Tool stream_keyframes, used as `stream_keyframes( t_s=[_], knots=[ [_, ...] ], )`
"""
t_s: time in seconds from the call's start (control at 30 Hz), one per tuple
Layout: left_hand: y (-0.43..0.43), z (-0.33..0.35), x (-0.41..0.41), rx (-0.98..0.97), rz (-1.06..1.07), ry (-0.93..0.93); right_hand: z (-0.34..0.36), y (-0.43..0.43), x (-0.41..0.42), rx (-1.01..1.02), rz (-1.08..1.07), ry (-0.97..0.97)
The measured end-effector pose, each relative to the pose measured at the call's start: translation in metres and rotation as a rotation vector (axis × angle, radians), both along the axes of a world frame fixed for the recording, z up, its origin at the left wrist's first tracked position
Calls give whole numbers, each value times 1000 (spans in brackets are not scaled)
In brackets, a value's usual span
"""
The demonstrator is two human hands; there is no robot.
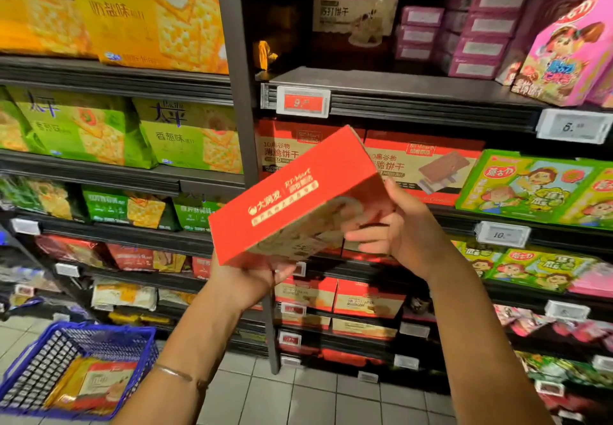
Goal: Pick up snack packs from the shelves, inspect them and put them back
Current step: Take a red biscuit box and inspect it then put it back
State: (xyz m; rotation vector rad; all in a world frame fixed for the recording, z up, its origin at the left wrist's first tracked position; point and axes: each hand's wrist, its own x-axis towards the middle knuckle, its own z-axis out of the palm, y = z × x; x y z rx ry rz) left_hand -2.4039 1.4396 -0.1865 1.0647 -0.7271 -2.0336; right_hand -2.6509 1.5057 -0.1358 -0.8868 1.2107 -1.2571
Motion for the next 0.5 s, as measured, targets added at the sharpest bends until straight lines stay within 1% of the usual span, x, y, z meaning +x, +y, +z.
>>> stream_keyframes(
  t_s=[0.03,0.07,0.13,0.23,0.33,0.4,0.47,0.5],
  knots=[
    [-3,1,0,6,80,100,-4,1,-1,51,-18,9],
    [-6,-1,2,13,77,153,-7,1,-1,90,-42,32],
    [-10,4,5,3,39,90,-12,2,-1,118,-67,84],
    [-13,7,10,25,-119,55,-16,2,-5,119,-65,145],
    [-15,9,14,-6,-146,43,-17,4,-10,113,-20,184],
    [-17,5,16,-68,-126,27,-15,7,-13,70,26,124],
    [-20,-2,20,-120,-106,-35,-12,10,-19,-54,44,64],
    [-20,-4,23,-136,-122,-53,-10,11,-23,-135,23,89]
  ],
)
